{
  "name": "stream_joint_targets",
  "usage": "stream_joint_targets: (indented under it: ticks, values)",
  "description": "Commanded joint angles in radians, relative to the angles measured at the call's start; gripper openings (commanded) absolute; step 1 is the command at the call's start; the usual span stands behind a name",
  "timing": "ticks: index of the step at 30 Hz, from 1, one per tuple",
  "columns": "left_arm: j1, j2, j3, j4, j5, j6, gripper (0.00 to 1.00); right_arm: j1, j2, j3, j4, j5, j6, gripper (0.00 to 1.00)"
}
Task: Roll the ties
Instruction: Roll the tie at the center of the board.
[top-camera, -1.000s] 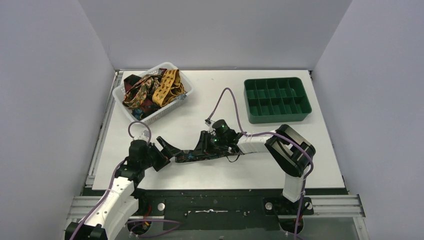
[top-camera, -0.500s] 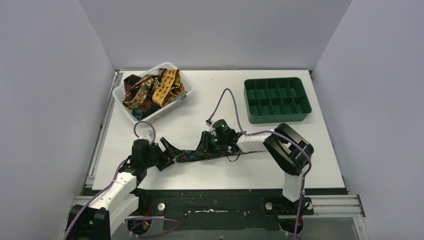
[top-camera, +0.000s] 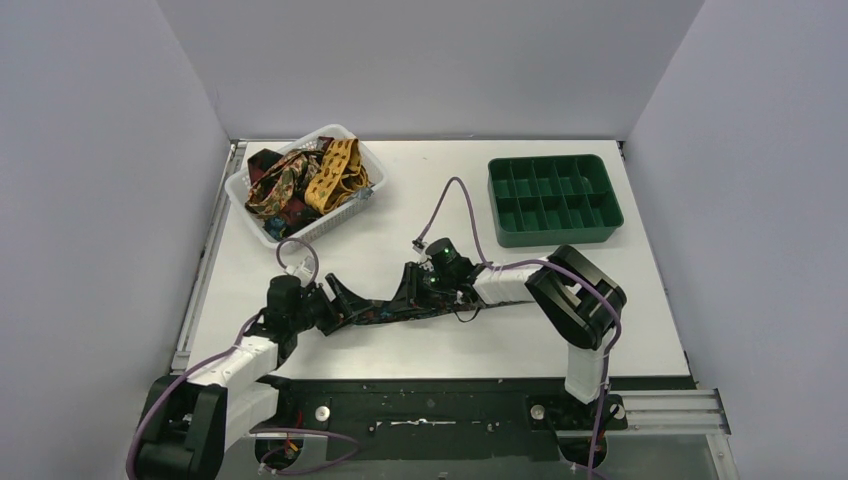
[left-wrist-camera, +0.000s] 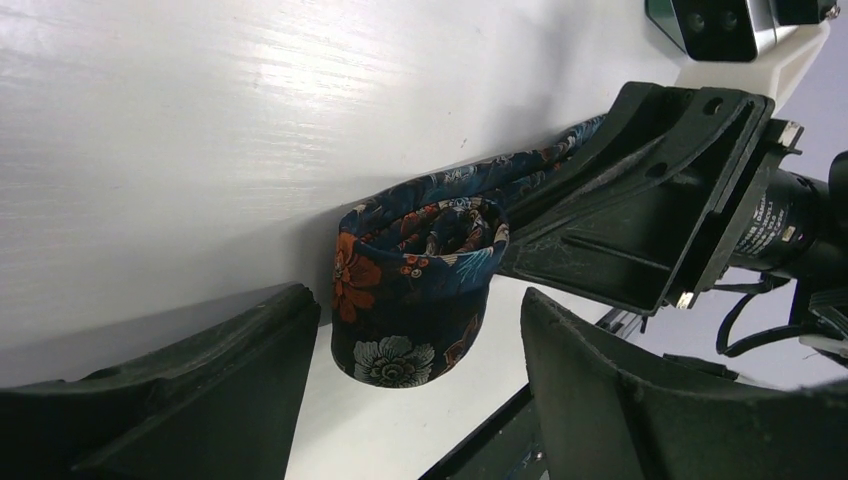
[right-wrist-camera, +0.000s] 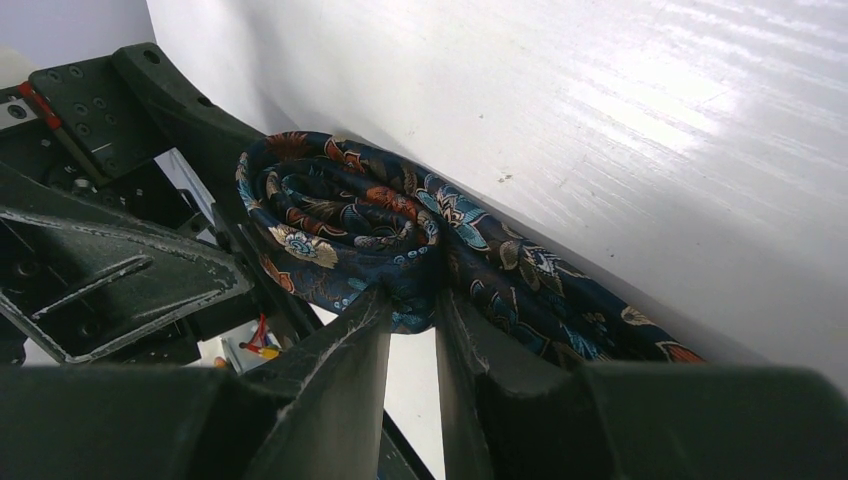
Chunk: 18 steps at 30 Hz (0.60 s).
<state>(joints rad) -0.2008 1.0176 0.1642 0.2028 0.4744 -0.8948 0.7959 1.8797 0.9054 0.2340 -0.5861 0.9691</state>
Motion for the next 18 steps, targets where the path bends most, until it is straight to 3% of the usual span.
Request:
stream_joint_targets:
  ticks: [1, 18]
  values:
    - [0.004, 0.032, -0.01, 0.107, 0.051, 0.045, 0.71, -0.012, 0.023, 0.03, 0.004, -0.009, -0.004, 0.24]
    - [-0.031, 0.114, 0.003, 0.196, 0.052, 0.068, 0.59, -0.014, 0.047, 0.039, -0.002, -0.029, 0.0, 0.24]
